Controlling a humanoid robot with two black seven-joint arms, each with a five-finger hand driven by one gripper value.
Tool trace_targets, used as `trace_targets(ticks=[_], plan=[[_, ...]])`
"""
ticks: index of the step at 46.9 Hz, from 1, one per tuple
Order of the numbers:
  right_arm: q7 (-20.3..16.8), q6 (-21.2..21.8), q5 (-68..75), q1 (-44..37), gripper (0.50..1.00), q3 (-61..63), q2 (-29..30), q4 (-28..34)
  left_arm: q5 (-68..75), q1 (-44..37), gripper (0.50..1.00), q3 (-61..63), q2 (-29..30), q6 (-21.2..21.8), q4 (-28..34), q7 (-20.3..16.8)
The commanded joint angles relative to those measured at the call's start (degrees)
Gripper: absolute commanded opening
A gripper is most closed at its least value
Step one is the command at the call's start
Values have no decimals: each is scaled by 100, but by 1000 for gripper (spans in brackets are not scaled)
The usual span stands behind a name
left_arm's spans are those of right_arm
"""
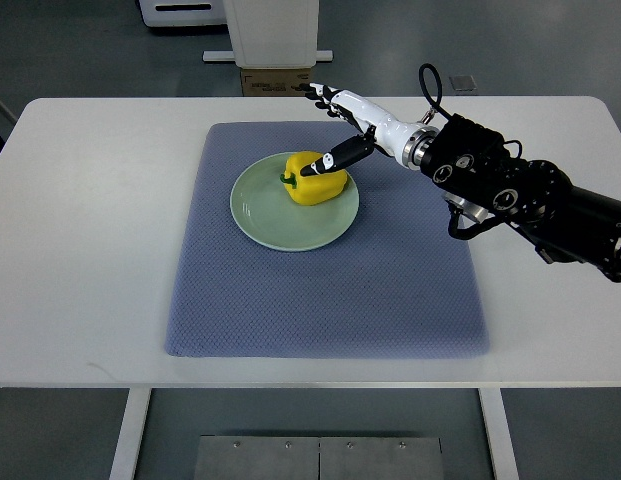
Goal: Place yellow pepper on plate with right hand
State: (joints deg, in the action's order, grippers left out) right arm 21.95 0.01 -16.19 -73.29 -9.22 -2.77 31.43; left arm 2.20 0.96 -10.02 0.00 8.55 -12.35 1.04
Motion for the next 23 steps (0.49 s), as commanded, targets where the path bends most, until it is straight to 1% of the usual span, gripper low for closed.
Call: trace_targets(ticks=[1,7,12,18,23], plan=[[2,-1,19,210,1000,744,-136,4,0,1,1000,0,0,-2,-4,2],[2,8,19,710,1000,2088,-320,4,0,1,1000,0,0,-2,4,2],[-6,26,19,1115,1000,2906,-452,4,0,1,1000,0,0,-2,-4,2],[-15,34,28,1528,1000,3566,-540,4,0,1,1000,0,0,-2,5,2],[-15,26,107,1739,1000,3760,-610,-5,0,1,1000,0,0,7,-4,2]])
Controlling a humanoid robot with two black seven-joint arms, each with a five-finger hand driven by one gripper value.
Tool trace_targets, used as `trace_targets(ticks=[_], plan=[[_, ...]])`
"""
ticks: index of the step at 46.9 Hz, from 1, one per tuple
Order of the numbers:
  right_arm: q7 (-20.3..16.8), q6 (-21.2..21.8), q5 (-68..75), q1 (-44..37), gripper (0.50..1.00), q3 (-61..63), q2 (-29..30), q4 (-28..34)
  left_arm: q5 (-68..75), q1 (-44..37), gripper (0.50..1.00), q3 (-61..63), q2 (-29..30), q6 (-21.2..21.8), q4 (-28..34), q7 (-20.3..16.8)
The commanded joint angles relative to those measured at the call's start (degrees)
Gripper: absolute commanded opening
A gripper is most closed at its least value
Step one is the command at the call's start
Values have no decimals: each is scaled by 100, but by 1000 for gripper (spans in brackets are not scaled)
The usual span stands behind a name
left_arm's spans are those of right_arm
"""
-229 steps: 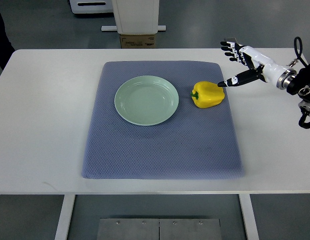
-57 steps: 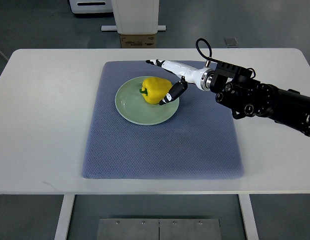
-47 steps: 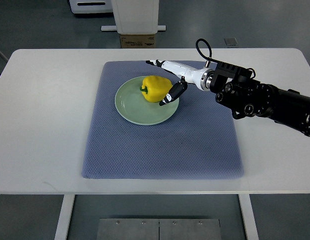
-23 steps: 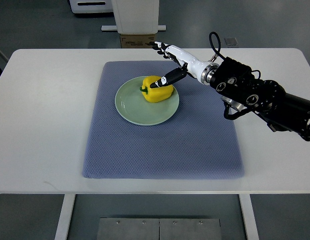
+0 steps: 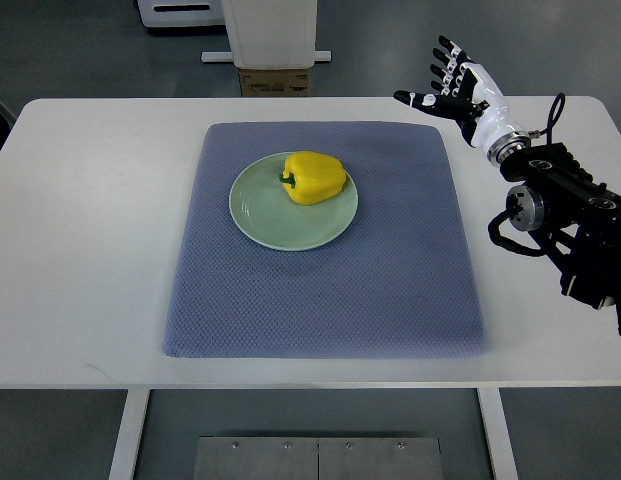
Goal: Place yellow pepper on plate with right hand
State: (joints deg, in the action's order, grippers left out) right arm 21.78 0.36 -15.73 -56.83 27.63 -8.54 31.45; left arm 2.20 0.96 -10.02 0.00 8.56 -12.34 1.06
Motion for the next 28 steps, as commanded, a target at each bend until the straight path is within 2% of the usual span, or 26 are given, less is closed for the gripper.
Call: trace_targets(ticks=[1,11,23,28], plan=[[10,-1,105,119,1000,94,-43,-8,0,1,1000,0,0,-3,3,-1],[89,-9,466,251,1000,94,-87,-306,0,1,1000,0,0,-3,3,-1],[10,43,509,304,1000,129,-69,-658,0,1,1000,0,0,6,-6,-1],[-7,43,992,391,1000,138,-69,-675,0,1,1000,0,0,-3,3,-1]])
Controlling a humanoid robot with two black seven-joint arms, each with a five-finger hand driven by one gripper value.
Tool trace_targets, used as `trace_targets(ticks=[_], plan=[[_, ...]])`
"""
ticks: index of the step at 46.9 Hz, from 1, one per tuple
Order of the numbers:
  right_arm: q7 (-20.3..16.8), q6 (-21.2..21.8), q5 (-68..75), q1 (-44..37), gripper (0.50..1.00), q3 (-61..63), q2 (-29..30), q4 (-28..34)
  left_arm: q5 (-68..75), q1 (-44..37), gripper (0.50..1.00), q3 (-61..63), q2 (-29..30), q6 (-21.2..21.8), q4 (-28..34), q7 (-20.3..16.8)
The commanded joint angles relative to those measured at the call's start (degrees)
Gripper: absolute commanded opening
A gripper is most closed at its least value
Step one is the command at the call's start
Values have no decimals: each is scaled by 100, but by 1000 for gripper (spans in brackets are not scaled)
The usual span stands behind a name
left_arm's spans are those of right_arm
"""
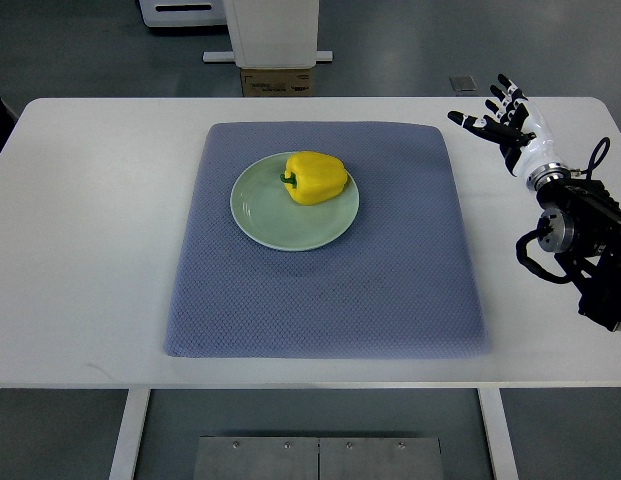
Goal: Place yellow pepper on plate with right hand
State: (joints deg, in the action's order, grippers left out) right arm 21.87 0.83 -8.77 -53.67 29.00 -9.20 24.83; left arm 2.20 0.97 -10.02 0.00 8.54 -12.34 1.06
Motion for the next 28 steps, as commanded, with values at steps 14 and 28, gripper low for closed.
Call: trace_targets(ticks=[14,28], plan=[[-561,22,868,190,1000,158,-3,-22,0,0,1000,0,0,-2,-5,-1],[-570,40,903,339,1000,695,32,-22,0,9,1000,0,0,-2,-5,-1]])
